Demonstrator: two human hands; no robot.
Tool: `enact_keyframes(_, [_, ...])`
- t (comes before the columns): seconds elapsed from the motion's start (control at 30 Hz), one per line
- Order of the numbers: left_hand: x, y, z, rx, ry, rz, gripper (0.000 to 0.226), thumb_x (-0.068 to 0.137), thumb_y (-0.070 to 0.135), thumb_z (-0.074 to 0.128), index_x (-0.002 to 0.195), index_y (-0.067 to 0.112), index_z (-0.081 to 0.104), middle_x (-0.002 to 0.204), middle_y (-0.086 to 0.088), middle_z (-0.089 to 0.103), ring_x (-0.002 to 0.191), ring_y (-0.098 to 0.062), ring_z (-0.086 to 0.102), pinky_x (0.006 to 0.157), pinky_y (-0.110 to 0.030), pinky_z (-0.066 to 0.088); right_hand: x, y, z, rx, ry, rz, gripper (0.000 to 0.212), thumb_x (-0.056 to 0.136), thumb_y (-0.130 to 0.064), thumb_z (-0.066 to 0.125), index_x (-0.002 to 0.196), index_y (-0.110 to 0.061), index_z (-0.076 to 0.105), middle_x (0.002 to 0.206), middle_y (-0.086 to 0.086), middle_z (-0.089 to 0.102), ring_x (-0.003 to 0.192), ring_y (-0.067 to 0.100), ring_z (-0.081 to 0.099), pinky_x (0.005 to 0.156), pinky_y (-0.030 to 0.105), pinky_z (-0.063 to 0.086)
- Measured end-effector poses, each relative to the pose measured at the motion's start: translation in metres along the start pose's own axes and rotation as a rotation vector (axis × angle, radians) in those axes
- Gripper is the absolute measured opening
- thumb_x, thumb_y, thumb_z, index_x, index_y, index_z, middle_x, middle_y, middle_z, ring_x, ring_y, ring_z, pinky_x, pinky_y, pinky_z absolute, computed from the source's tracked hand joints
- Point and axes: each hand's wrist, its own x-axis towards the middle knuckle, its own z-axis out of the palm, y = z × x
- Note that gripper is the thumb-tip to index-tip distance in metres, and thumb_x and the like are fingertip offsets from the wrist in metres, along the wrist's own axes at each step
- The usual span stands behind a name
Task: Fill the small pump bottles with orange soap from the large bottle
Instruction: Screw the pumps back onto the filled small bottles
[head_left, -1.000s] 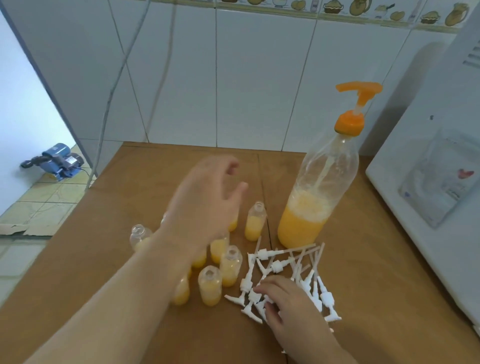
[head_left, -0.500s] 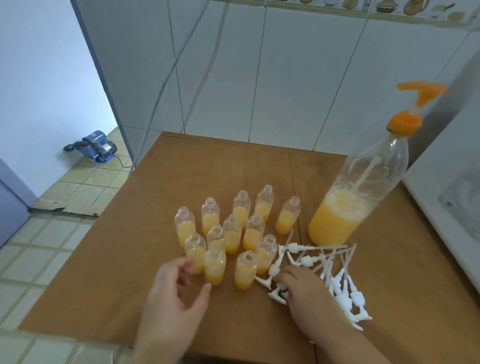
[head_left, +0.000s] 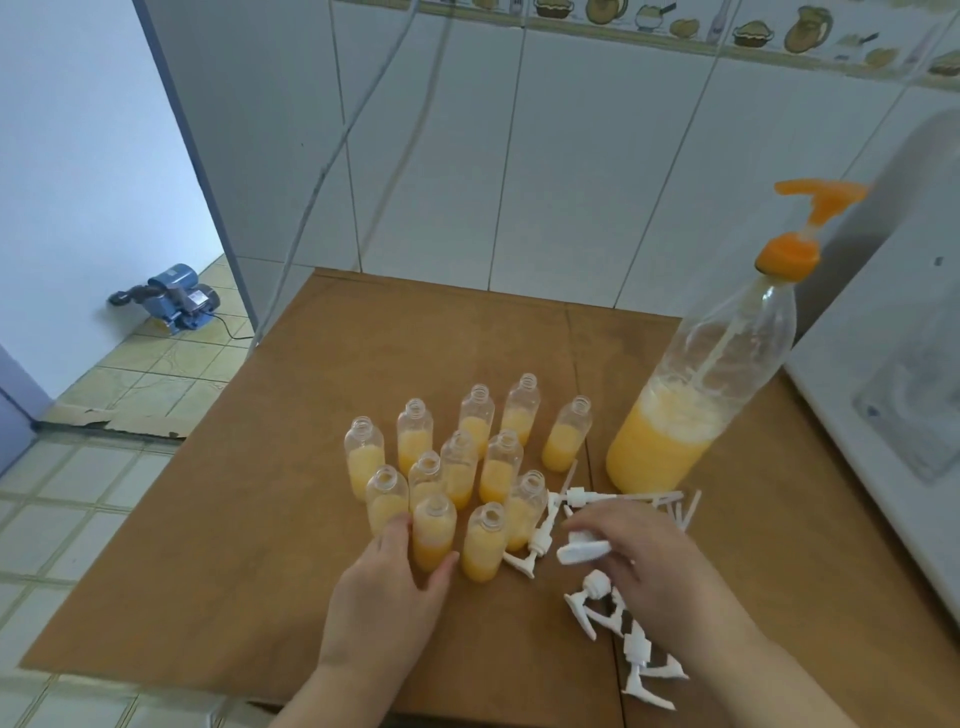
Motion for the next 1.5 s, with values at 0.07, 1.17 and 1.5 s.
enact_keyframes(0.07, [0.001,0.001,0.003,0.039,0.0,0.002,0.048,0.079,0.05,0.067,0.114,0.018,0.057,0.079,0.006,0.062,0.071,-0.015,0.064,0.06,-0.021,0.046,-0.008,-0.02,-0.025,0.234,0.137,0.179,0.028,0.081,-0.011,0.071,0.097,-0.035,0.067,0.093,-0.033,0.064,0.094,-0.011,0.053,0.075,0.002,0.039])
enact_keyframes(1.17, [-0.01,-0.017,0.008,0.028,0.088,0.16,0.043,0.059,0.037,0.083,0.091,0.023,0.059,0.068,0.018,0.045,0.058,-0.005,0.048,0.045,-0.006,0.027,0.034,-0.1,-0.005,1.068,0.202,0.307,0.018,0.073,-0.035,0.074,0.09,-0.031,0.07,0.081,0.005,0.067,0.077,0.023,0.062,0.07,0.027,0.053])
enact_keyframes(1.5, [-0.012,0.007,-0.025,-0.778,-0.027,0.159,0.045,0.069,0.062,0.07,0.109,0.044,0.06,0.103,0.003,0.063,0.085,-0.013,0.066,0.073,-0.023,0.052,0.059,-0.111,-0.012,0.876,-0.032,0.239,0.024,0.069,-0.032,0.082,0.088,-0.023,0.071,0.071,-0.009,0.06,0.065,0.01,0.049,0.062,0.023,0.046])
